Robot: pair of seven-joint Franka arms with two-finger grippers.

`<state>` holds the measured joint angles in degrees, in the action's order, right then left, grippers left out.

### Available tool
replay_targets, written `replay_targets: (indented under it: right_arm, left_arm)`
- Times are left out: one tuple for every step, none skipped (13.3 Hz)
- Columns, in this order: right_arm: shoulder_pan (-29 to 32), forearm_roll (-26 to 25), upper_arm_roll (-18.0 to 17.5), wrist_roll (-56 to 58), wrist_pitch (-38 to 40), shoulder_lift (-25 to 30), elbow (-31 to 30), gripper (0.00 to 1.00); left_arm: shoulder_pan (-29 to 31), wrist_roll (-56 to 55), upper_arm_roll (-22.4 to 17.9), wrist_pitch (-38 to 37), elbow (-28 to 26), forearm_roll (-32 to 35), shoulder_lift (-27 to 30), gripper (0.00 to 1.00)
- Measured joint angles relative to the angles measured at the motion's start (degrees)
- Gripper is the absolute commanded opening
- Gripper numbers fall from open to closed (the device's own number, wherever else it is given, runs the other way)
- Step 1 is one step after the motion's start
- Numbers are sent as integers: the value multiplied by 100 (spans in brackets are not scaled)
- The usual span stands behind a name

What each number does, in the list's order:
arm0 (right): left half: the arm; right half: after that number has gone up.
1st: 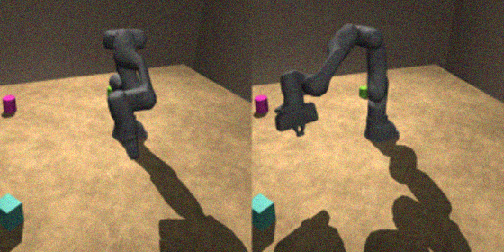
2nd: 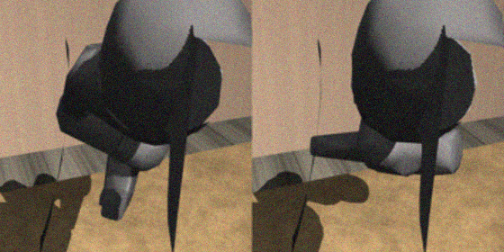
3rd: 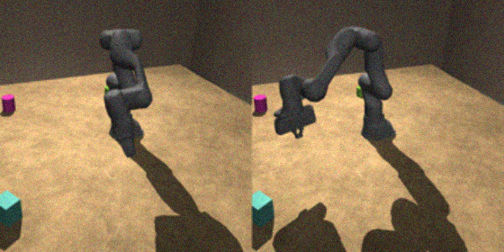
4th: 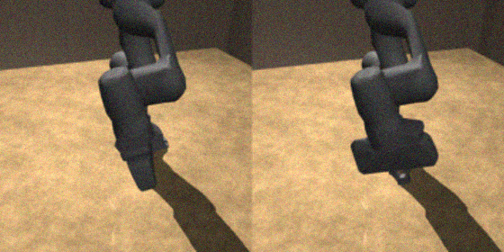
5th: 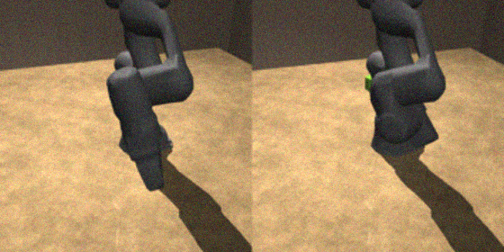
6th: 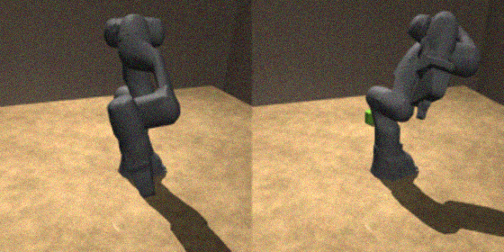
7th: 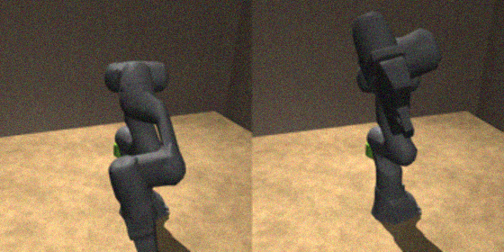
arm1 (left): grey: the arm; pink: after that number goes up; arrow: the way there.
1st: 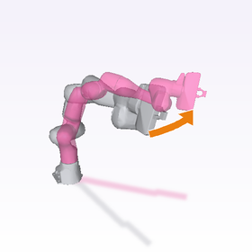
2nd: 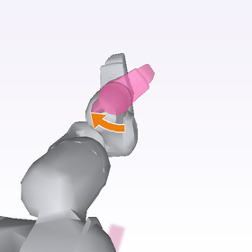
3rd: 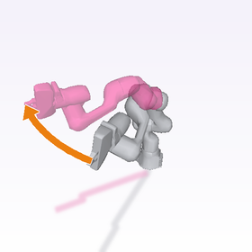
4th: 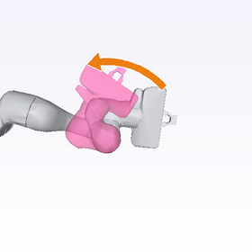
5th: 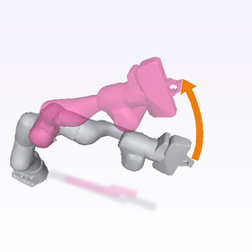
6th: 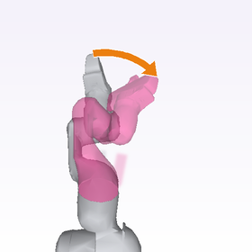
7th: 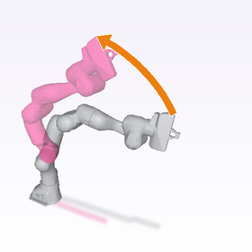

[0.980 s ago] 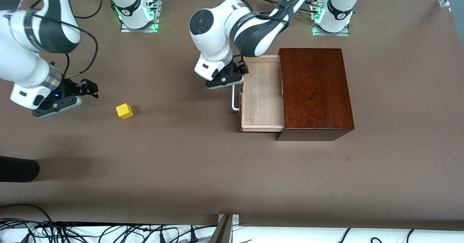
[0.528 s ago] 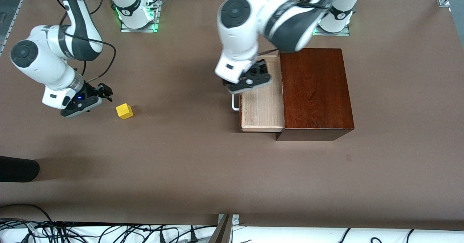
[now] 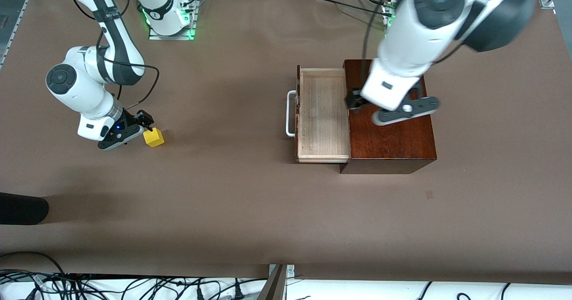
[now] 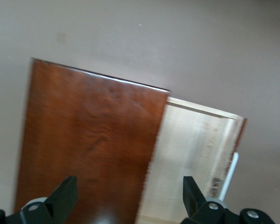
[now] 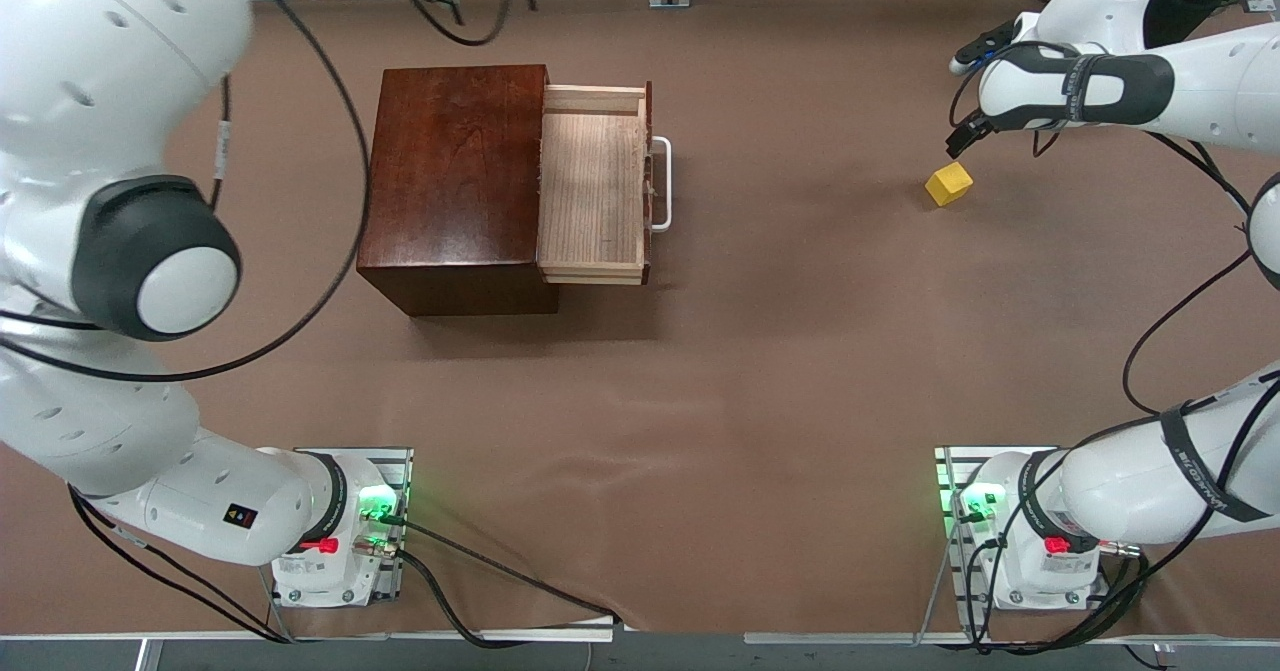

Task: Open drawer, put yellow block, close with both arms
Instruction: 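Retract the left gripper while the right gripper reaches the yellow cube, then close the right gripper on the yellow cube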

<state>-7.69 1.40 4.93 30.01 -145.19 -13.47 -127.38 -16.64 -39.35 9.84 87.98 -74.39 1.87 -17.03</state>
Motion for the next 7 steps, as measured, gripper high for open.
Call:
replay_targets:
  right_arm:
    - [-1, 0, -27, 0, -131, -63, -34, 100]
    - [-1, 0, -46, 1, -281, -136, -76, 100]
    - [-1, 0, -57, 8, -427, -220, -107, 100]
    - [-1, 0, -65, 23, -575, -314, -122, 100]
    - [-1, 0, -67, 39, -701, -407, -128, 100]
    - [-1, 0, -67, 59, -820, -500, -134, 100]
    - [0, 0, -68, 72, -929, -585, -147, 100]
  left_arm:
    - [219, 409, -12, -18, -136, -1, 171, 100]
    - [439, 849, -44, -29, -269, -2, 335, 100]
    - [627, 1309, -132, -47, -427, -3, 507, 100]
    - [747, 1710, -269, -51, -600, -4, 673, 100]
    - [800, 2022, -428, -51, -762, -7, 819, 100]
    - [820, 2283, -580, -51, -904, -8, 946, 100]
    - [839, 2500, -693, -50, -1013, -8, 1048, 100]
